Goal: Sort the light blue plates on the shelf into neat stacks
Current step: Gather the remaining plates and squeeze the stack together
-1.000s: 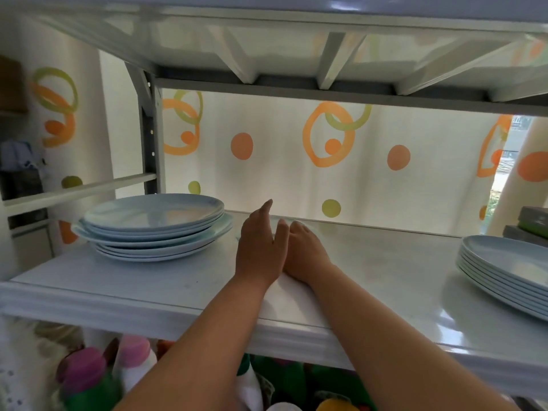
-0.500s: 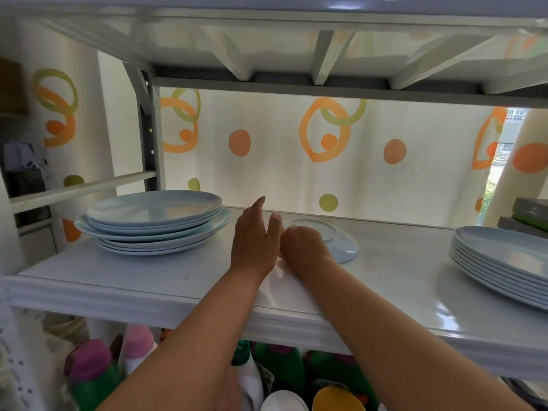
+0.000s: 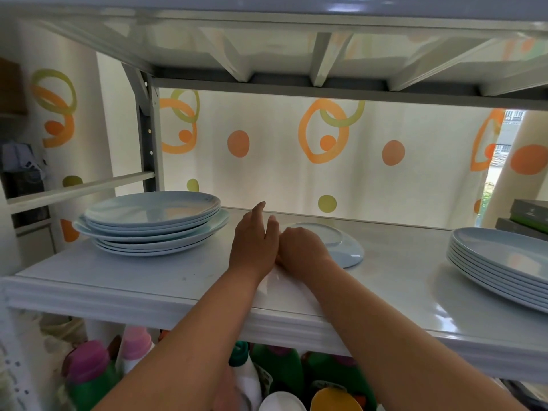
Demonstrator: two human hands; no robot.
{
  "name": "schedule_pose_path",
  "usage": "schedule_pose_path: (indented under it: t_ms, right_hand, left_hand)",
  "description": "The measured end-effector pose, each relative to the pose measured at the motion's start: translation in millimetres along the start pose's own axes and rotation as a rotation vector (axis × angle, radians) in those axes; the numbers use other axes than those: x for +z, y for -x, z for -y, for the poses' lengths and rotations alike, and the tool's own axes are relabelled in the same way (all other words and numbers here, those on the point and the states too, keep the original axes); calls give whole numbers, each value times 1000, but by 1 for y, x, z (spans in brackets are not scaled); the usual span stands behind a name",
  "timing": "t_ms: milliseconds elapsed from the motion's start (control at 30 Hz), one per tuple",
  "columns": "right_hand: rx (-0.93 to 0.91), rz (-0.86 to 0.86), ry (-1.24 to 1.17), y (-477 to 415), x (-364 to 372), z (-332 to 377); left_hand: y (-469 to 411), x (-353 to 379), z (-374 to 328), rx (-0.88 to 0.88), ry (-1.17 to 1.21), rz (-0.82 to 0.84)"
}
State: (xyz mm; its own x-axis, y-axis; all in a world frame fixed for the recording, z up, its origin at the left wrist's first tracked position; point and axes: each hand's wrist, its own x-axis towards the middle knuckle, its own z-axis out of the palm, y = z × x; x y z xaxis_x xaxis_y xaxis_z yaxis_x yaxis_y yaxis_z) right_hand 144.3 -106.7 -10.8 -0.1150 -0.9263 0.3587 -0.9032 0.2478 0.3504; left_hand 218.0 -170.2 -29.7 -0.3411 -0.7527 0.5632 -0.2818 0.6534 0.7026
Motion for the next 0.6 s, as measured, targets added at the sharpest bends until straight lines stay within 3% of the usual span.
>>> schedule_pose_path:
  t_ms: [300,400,467,600]
  right_hand:
    - [3,-32,180,1,6,5]
    - [153,-149,316,3,3,1]
    - [202,-139,274,4,7,-11]
    - [310,-290,190,31,-17,-42]
  left_hand:
    - [0,-1,-1,0,8,-51]
    - [0,-1,-1,46,29,-52]
    - [1,-1,-2,91,47,-41]
    - [4,2,-7,99,114,-7]
